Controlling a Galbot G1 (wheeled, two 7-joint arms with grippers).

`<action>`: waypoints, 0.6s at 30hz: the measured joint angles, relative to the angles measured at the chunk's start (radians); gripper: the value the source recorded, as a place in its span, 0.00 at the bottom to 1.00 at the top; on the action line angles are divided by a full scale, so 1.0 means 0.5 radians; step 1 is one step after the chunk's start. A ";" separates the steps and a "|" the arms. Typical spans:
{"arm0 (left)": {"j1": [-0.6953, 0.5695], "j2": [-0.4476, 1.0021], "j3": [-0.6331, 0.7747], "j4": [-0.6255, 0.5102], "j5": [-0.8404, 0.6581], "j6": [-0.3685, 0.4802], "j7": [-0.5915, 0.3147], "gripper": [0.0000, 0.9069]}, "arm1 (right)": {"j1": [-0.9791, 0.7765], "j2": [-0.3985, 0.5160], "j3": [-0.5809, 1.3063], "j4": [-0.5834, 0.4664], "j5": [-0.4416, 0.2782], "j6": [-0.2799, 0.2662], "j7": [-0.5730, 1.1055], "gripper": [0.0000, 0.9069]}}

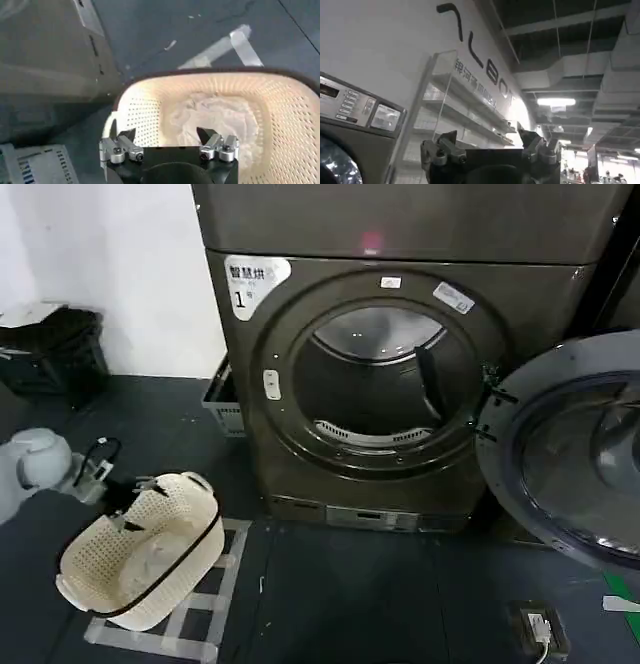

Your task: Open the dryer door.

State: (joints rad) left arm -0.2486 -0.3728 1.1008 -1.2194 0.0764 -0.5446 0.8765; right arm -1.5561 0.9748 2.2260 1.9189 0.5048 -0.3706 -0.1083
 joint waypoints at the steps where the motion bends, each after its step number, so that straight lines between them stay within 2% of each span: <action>1: 0.002 -0.004 -0.009 0.015 0.020 -0.022 0.001 1.00 | 0.004 0.002 -0.002 0.000 -0.002 0.000 0.000 1.00; 5: 0.046 -0.027 -0.071 0.079 0.055 -0.089 -0.019 1.00 | 0.009 0.012 -0.004 0.000 -0.004 0.001 0.000 1.00; 11: 0.094 -0.044 -0.146 0.137 0.101 -0.218 0.079 1.00 | 0.023 0.017 -0.018 -0.001 -0.015 0.003 0.001 1.00; 18: 0.106 -0.061 -0.172 0.159 0.058 -0.260 0.084 1.00 | 0.026 0.017 -0.016 0.015 -0.015 0.001 0.003 1.00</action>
State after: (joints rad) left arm -0.1956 -0.4031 1.0148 -1.1397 0.1054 -0.6746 0.9183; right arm -1.5429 0.9831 2.2180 1.9267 0.4973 -0.3700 -0.1070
